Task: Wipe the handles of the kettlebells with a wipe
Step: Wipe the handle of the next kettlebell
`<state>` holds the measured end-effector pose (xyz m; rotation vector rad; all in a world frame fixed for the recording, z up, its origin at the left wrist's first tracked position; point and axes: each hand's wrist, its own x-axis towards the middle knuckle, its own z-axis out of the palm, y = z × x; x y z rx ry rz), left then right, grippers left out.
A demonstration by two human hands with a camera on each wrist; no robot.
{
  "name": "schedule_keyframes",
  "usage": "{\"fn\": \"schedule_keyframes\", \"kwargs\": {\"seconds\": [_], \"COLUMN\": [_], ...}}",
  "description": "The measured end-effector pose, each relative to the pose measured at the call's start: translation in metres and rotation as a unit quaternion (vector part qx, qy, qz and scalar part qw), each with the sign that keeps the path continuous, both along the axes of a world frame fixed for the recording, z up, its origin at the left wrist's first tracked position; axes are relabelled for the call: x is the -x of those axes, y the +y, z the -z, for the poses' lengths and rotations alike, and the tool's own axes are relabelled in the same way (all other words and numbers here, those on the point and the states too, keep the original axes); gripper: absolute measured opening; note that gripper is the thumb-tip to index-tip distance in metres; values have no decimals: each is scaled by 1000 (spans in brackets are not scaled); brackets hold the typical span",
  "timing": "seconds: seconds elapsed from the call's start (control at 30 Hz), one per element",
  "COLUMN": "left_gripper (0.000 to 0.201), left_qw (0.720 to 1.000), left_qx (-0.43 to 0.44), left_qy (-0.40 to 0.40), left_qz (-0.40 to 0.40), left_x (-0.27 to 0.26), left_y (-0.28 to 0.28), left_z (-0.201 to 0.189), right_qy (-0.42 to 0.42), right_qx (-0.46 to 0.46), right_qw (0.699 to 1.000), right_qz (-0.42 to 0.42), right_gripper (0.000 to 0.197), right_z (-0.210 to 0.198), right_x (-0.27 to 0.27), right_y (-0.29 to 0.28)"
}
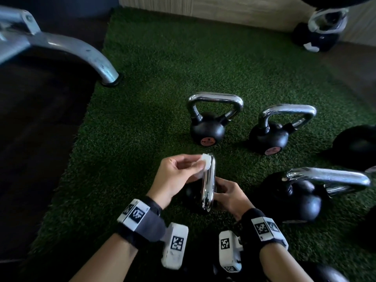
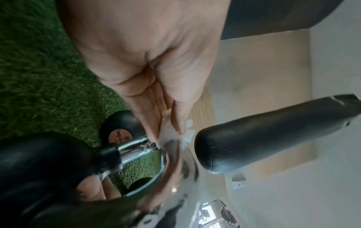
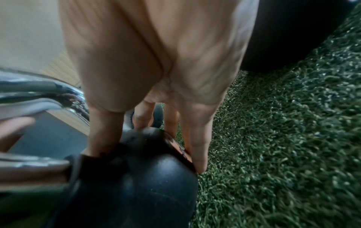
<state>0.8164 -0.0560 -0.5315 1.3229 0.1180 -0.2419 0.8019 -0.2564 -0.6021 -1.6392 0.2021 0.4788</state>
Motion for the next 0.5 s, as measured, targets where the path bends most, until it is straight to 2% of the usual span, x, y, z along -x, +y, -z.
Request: {"fn": "schedule_keyframes", "kwargs": {"seconds": [0.1,0.23,0.33,0.4,0.5], "left_gripper": [17,17,13,17,21], "left_qw": [997,997,987,982,978], "left_qx": [-6,-28,-82,-111,-139], "left_qy": [24,-12,-52,-87,-138], "left_qz": [70,75,126,124,78], "left_x": [19,35,50,55,60], "left_y": [12,20,24,28,32], "left_z": [2,12,17,17,15], "right_qy": [-16,-23,-13,-14,-15], "right_qx": [-3,2,18,21,28], "right_qw": [1000,999,1000,1000,999], "right_qz": [-10,-23,-16,-15,-18], "right_gripper": [46,47,47,46,49], "right_z": [-3,-3,-5,-4,0], "right_x": [3,-1,-2,-3,-5], "right_y": [-3,-1,-2,-3,-3]}}
